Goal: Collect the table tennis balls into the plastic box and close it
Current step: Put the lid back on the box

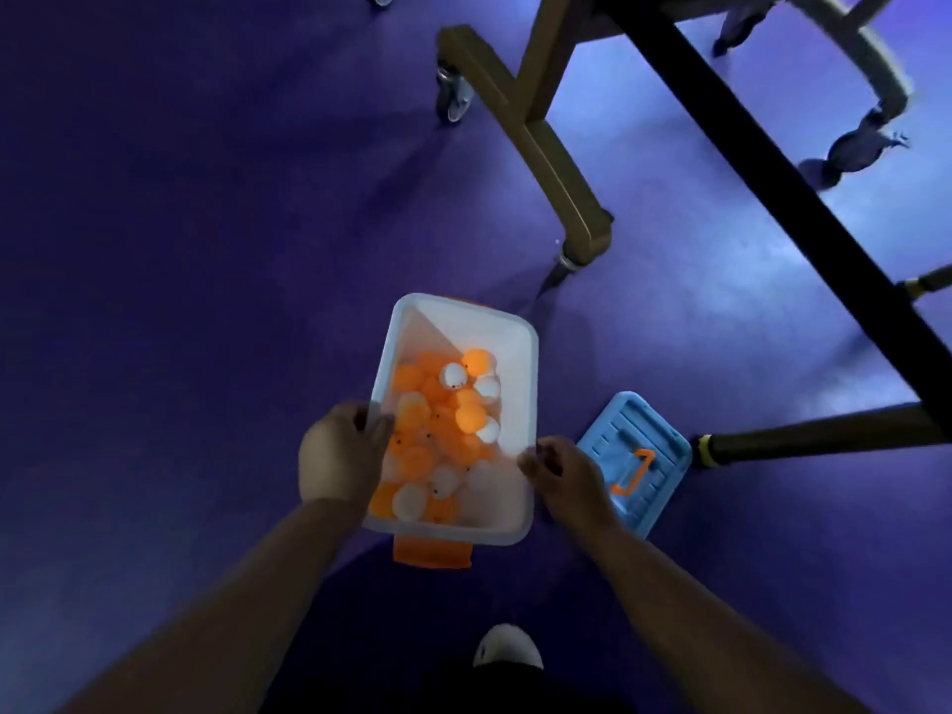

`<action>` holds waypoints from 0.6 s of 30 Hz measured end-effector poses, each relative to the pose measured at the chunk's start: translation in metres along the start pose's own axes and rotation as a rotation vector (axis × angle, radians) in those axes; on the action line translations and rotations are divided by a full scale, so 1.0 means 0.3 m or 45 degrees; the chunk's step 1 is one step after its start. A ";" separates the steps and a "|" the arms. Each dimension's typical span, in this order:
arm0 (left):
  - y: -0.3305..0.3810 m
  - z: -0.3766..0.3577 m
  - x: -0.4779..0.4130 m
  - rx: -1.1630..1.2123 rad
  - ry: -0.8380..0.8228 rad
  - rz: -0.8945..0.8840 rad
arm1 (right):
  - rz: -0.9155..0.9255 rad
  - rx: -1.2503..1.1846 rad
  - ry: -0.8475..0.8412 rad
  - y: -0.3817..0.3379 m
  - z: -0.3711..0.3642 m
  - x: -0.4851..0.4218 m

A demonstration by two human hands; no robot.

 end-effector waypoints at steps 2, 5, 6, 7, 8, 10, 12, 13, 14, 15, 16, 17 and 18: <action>-0.032 -0.095 -0.069 -0.003 -0.011 -0.039 | -0.042 0.007 0.156 0.156 0.001 -0.085; -0.055 -0.191 -0.147 -0.053 -0.016 -0.127 | -0.247 0.089 0.435 0.400 0.036 -0.171; -0.060 -0.211 -0.163 -0.069 -0.012 -0.159 | -0.308 0.139 0.489 0.470 0.048 -0.192; -0.064 -0.227 -0.174 -0.073 -0.004 -0.181 | -0.373 0.209 0.505 0.530 0.056 -0.210; -0.074 -0.242 -0.181 -0.069 0.008 -0.194 | -0.436 0.281 0.494 0.579 0.060 -0.225; -0.097 -0.270 -0.185 -0.055 0.019 -0.191 | -0.534 0.292 0.424 0.650 0.056 -0.254; -0.124 -0.296 -0.182 -0.048 0.016 -0.151 | -0.618 0.136 0.361 0.712 0.039 -0.291; -0.137 -0.305 -0.181 -0.042 0.019 -0.124 | -0.646 0.057 0.336 0.729 0.031 -0.304; -0.149 -0.315 -0.180 -0.032 0.020 -0.093 | -0.658 -0.046 0.346 0.745 0.027 -0.316; -0.156 -0.323 -0.176 -0.021 0.018 -0.063 | -0.655 -0.175 0.376 0.760 0.026 -0.323; -0.165 -0.332 -0.172 -0.012 0.016 -0.040 | -0.657 -0.329 0.429 0.769 0.025 -0.320; -0.170 -0.338 -0.168 -0.006 0.018 -0.028 | -0.650 -0.476 0.473 0.780 0.027 -0.314; -0.174 -0.346 -0.168 0.004 0.019 -0.022 | -0.633 -0.575 0.508 0.784 0.034 -0.310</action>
Point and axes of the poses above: each hand's wrist, its own x-axis away from the middle knuckle, its own z-axis out of the back of the hand, y = z × x, the point moved 4 cm from there along -x, towards the middle knuckle, and after that the axes turned 6 degrees about -y, right-handed, at the moved point
